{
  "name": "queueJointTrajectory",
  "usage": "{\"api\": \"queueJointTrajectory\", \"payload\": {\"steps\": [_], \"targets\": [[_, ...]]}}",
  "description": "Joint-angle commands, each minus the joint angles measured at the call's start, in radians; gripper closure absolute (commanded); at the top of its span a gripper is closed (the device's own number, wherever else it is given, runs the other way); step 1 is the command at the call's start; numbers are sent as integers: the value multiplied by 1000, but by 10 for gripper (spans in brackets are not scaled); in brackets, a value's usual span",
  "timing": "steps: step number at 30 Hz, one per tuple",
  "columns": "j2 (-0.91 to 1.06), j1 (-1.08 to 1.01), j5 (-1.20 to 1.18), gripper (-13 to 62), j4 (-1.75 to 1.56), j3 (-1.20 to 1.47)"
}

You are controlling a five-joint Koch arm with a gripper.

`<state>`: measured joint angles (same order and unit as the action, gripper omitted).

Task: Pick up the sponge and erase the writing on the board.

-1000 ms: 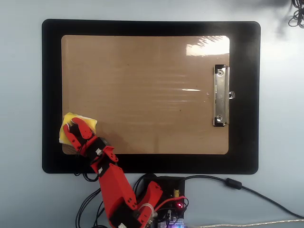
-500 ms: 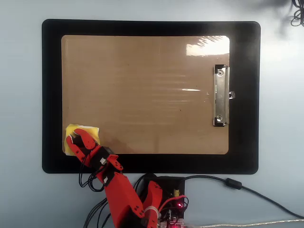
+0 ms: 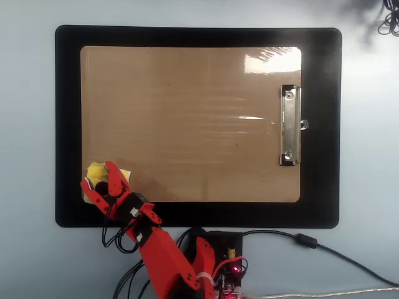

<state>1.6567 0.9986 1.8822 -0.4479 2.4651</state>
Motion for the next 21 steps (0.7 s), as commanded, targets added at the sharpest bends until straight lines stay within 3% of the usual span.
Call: {"api": "queueJointTrajectory", "payload": {"steps": [1, 4, 7, 10, 16, 21], "targets": [[98, -55, 32, 162, -74, -35], [160, -160, 31, 163, -69, -32], [262, -456, 2, 168, -12, 54], [357, -683, -189, 187, 173, 155], [699, -919, -552, 187, 1057, 32], [696, -942, -563, 185, 1795, -218]]}}
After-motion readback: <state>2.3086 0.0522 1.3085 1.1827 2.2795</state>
